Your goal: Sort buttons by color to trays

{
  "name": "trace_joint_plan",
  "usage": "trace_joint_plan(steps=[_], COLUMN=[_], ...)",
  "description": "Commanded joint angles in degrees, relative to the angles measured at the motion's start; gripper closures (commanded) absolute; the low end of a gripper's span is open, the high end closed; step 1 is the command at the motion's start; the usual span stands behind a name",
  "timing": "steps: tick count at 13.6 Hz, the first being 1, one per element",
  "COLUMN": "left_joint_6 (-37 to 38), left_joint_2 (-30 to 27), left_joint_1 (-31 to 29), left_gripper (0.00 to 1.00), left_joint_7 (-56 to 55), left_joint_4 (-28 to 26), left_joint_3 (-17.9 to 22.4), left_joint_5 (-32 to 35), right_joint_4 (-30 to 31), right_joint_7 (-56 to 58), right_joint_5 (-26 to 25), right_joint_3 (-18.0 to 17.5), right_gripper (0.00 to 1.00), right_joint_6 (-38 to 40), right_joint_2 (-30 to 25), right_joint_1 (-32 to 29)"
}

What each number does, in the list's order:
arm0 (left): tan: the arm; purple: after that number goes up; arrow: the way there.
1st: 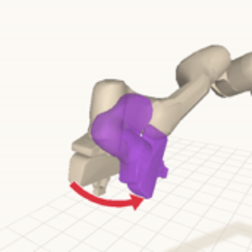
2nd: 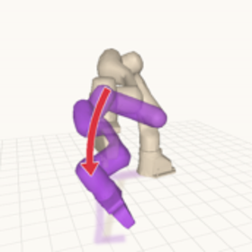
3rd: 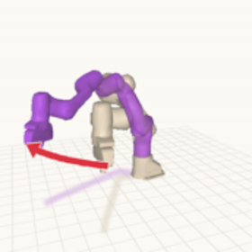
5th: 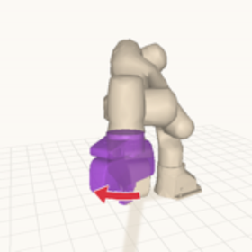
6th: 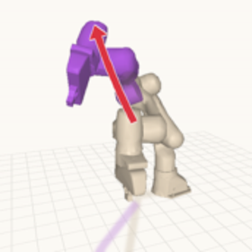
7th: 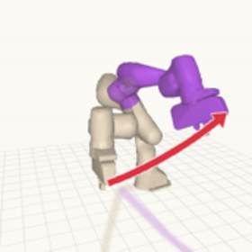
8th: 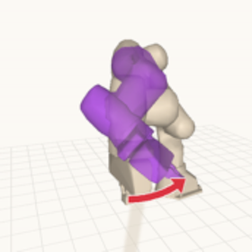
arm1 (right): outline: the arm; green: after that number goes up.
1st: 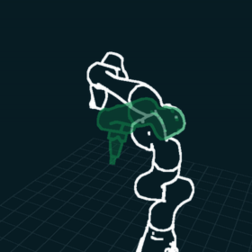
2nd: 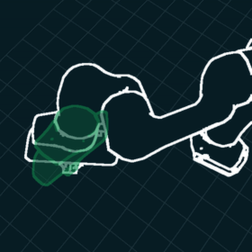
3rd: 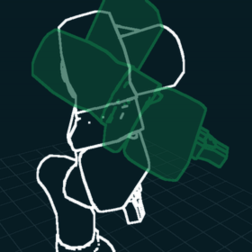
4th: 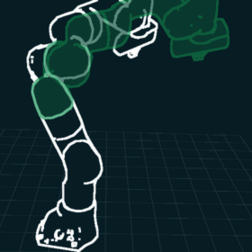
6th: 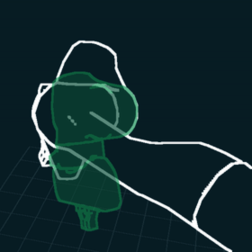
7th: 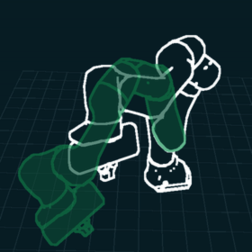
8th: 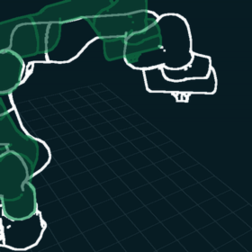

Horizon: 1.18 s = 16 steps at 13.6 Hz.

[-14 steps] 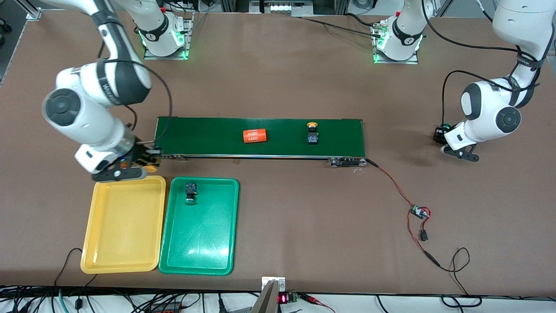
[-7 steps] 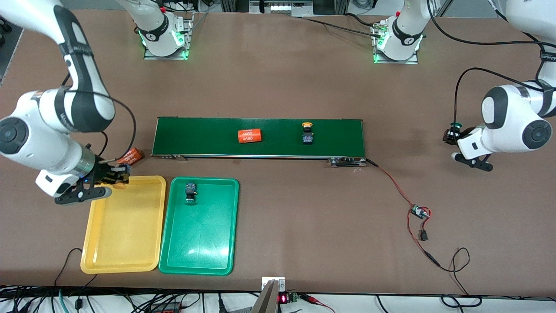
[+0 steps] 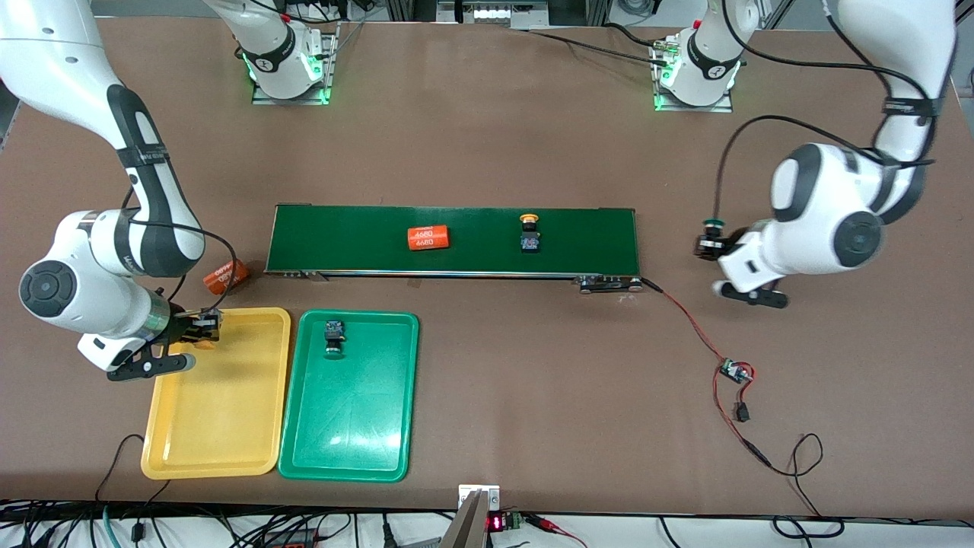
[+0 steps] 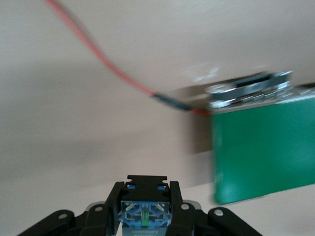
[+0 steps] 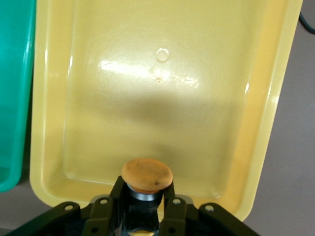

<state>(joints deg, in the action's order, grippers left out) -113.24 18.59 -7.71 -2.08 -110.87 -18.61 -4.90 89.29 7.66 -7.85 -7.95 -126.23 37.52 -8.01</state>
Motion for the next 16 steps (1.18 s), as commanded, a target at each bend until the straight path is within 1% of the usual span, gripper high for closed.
trace_joint_plan(steps=[1,2,3,4,5,6,7,9,10,11,12,15,16], left_joint_6=[-3.55,-6.01,-8.55,-10.32,-11.12,-12.96,-14.63,-15.26,-15.17,-15.08,-14.65,-13.6,-11.41], left_joint_2=[2.05,2.76,3.72,5.04,6.18,6.89,7.24,7.95,7.95,7.86,7.34,3.57,1.55], left_joint_1=[1.28,2.25,2.96,4.27,5.59,5.95,6.3,7.18,7.18,7.18,7.01,6.04,5.08], left_gripper=[0.89,0.89,0.89,0.87,0.87,0.87,0.86,0.83,0.73,0.25,0.0,0.0,0.0], left_joint_7=[-8.97,-12.13,-14.16,-14.53,-15.4,-16.28,-16.46,-16.47,-16.47,-16.47,-16.2,-16.82,-16.73], left_joint_4=[1.18,0.66,0.22,0.12,0.12,-0.22,-1.27,-2.07,-2.25,-2.25,-2.16,-1.46,-1.11], left_joint_3=[-4.93,-6.6,-7.57,-7.67,-7.67,-7.67,-7.67,-7.67,-7.67,-7.76,-7.76,-8.11,-8.11], left_joint_5=[-0.91,-0.91,-0.73,-0.21,-0.29,-0.2,-0.2,-0.2,-0.12,-0.2,-0.12,-0.29,-0.29], right_joint_4=[-1.57,-1.57,-1.57,-1.57,-1.48,-1.4,-1.22,-1.04,-0.87,-0.69,0.09,6.41,8.25], right_joint_7=[0.43,0.52,0.69,0.69,0.61,0.34,0.17,0.17,0.08,-0.18,-0.01,-0.27,-0.62], right_joint_5=[-0.94,-0.94,-1.11,-2.16,-3.21,-3.48,-3.57,-3.66,-3.57,-3.14,-2.78,-2.61,-2.61], right_joint_3=[-0.14,0.39,0.74,1.01,1.18,1.18,1.44,1.62,1.62,1.62,1.62,1.45,1.45], right_gripper=[0.69,0.68,0.66,0.63,0.56,0.42,0.33,0.23,0.23,0.18,0.01,0.0,0.0], right_joint_6=[-1.12,-1.47,-2.26,-3.66,-4.54,-4.9,-4.99,-4.99,-4.9,-4.55,-4.38,-4.21,-3.5], right_joint_2=[1.67,2.11,2.38,2.82,3.0,3.08,3.17,3.17,2.91,2.56,1.51,-5.33,-7.61], right_joint_1=[-0.51,-0.43,-0.43,-0.43,-0.43,-0.43,-0.43,-0.34,-0.17,0.1,0.27,1.5,2.55])
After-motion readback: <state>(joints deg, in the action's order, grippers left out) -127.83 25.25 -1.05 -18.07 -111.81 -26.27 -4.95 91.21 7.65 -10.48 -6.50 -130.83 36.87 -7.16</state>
